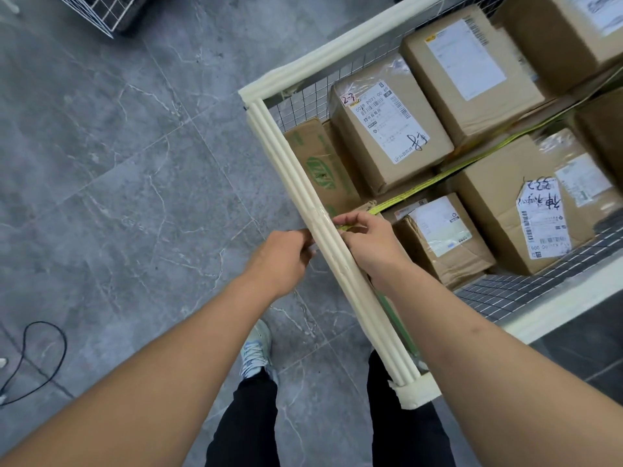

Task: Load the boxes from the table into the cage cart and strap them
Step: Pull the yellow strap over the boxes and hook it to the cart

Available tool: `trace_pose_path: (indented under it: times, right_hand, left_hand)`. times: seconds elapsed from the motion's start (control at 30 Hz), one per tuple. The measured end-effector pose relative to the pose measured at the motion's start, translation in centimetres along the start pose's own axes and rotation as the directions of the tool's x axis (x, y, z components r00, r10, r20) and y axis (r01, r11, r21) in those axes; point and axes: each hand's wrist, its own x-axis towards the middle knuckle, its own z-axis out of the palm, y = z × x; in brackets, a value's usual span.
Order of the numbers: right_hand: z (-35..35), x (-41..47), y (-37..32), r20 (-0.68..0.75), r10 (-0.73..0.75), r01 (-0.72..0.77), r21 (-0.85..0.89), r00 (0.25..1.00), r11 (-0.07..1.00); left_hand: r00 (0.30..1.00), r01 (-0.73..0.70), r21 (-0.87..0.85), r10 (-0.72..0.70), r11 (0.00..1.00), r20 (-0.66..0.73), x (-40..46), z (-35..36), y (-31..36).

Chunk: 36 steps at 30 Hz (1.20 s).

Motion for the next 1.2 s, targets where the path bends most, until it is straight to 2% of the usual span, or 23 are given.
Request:
trace_pose_path:
  times: [0.1, 0.2, 0.3, 0.43, 0.63, 0.87, 0.97, 1.1, 1.2]
  right_hand:
    - [-0.2, -0.2, -0.3, -0.009, -0.050, 0.049, -0.109, 0.999, 0.993]
    - [-0.2, -0.4, -0.8, -0.127, -0.099, 0.059, -0.289, 0.987, 0.956]
    - [0.2, -1.2, -1.6, -0.274, -0.181, 0.076, -0.354, 0.945, 0.932]
    - [1.9, -3.0, -2.6, -0.354, -0.365, 0.207, -0.411, 0.861, 0.888]
    - [3.2, -5.6, -3.0, -0.373, -0.501, 0.299, -0.482, 0.781, 0.824]
    - [4.3, -7.4, -2.3, -0.381, -0.525, 0.351, -0.439, 0.761, 0.827]
    - [4.2, -7.2, -1.5, -0.351, -0.591, 0.389, -0.500, 0.726, 0.774]
    - [4.9, -7.6, -0.6, -0.259, -0.649, 0.411, -0.595, 0.716, 0.690]
    - [5.6, -8.0, -0.5, -0.248, -0.671, 0.422, -0.615, 0.699, 0.667]
  left_hand:
    - [1.000, 0.018, 0.063, -0.018, 0.998, -0.010, 0.2, -0.2, -0.6]
    - [1.000, 0.025, 0.097, -0.026, 0.995, 0.006, 0.0, -0.2, -1.2]
    - [1.000, -0.009, 0.071, 0.008, 0.997, 0.017, -0.5, -0.4, -1.5]
    - [0.995, -0.083, 0.024, 0.081, 0.996, 0.056, -1.4, -1.7, -1.3]
    - [0.992, -0.067, -0.021, 0.069, 0.998, 0.105, -2.5, -3.5, -2.1]
    - [0.993, 0.038, -0.005, -0.037, 0.999, 0.114, -2.9, -3.5, -2.7]
    - [0.992, 0.063, 0.010, -0.063, 0.998, 0.109, -2.9, -3.6, -2.6]
    - [0.991, 0.089, 0.007, -0.089, 0.996, 0.102, -3.0, -3.8, -2.5]
    - [0.989, 0.098, 0.015, -0.099, 0.995, 0.108, -3.1, -3.7, -2.9]
